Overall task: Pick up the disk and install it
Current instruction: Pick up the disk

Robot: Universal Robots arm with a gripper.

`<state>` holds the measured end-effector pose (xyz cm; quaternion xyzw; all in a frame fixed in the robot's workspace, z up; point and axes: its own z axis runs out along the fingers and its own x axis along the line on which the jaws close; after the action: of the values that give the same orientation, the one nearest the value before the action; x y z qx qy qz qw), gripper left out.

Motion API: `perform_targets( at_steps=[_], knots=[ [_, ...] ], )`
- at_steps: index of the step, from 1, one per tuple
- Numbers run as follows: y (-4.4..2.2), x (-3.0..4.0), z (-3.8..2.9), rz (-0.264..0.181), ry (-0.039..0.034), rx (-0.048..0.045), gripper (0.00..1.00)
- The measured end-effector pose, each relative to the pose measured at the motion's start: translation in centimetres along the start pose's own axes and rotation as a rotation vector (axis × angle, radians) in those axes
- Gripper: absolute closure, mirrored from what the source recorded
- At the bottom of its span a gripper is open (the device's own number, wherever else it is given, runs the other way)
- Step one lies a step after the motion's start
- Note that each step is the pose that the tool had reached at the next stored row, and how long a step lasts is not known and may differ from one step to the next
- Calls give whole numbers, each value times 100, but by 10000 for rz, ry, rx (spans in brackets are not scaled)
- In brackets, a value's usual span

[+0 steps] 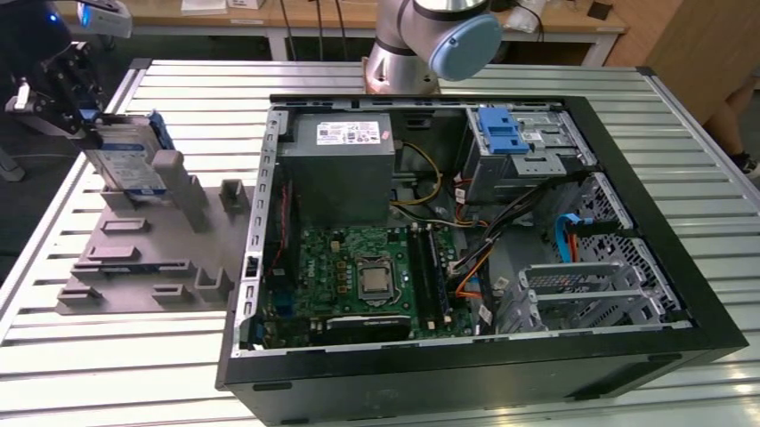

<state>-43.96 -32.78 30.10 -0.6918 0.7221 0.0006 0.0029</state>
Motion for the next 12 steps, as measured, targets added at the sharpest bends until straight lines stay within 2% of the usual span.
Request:
perform_targets(
  at_steps=[12],
  knots=[
    [0,0,-42,0,0,-1,64]
  ],
)
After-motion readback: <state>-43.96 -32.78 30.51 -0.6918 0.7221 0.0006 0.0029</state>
